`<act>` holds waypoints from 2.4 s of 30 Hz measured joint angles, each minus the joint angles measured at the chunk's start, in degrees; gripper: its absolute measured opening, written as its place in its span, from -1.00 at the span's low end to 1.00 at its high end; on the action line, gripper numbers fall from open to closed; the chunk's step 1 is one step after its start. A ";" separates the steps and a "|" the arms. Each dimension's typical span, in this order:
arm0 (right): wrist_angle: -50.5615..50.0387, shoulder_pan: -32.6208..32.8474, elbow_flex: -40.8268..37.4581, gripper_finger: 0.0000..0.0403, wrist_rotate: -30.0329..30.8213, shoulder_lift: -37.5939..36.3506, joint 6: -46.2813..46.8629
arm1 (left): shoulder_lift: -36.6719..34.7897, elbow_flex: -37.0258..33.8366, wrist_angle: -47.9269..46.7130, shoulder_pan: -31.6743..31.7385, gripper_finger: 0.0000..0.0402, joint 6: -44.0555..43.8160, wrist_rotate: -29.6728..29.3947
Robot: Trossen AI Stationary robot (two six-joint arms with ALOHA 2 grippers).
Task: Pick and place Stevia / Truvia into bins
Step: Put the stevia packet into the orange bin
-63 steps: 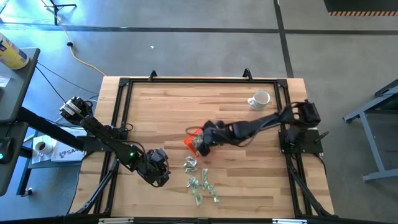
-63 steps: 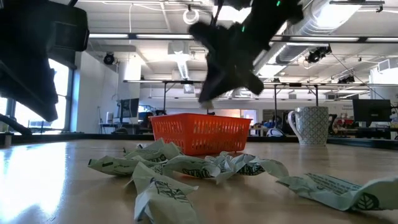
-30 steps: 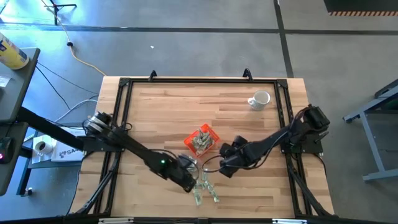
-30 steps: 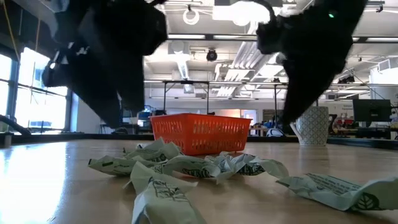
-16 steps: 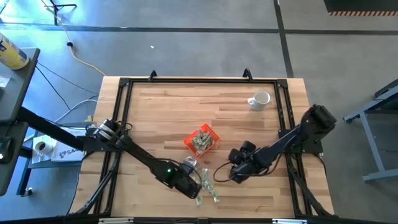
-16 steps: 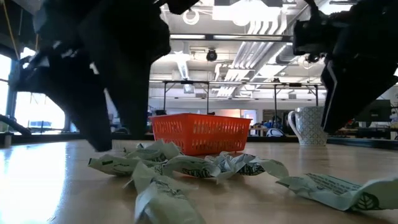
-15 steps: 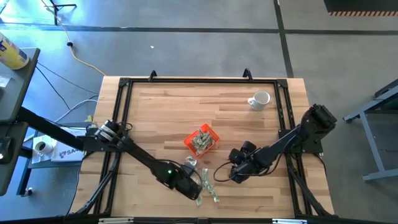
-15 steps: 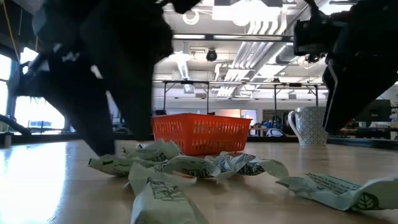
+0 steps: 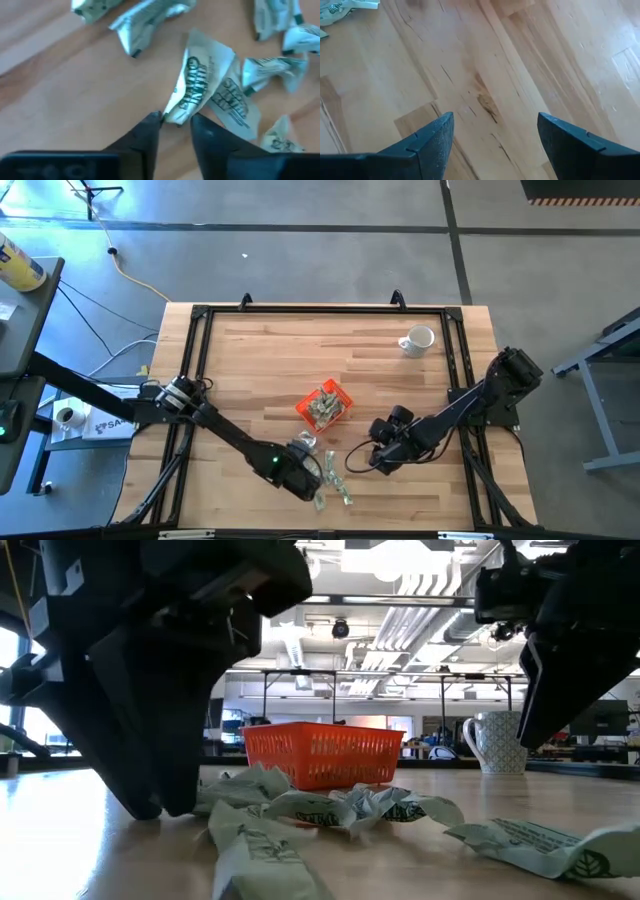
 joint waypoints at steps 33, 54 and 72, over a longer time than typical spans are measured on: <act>-7.30 -0.76 0.02 0.32 2.66 -9.02 -0.55 | -0.84 6.39 -8.27 9.77 0.58 3.39 8.03; -10.57 -0.79 0.02 0.32 6.06 -10.40 -1.65 | -1.06 2.05 -8.12 9.41 -0.62 4.92 6.60; -11.14 -0.49 0.02 0.32 7.04 -11.66 -3.17 | -11.73 2.08 -6.90 -0.67 -0.89 -5.58 1.52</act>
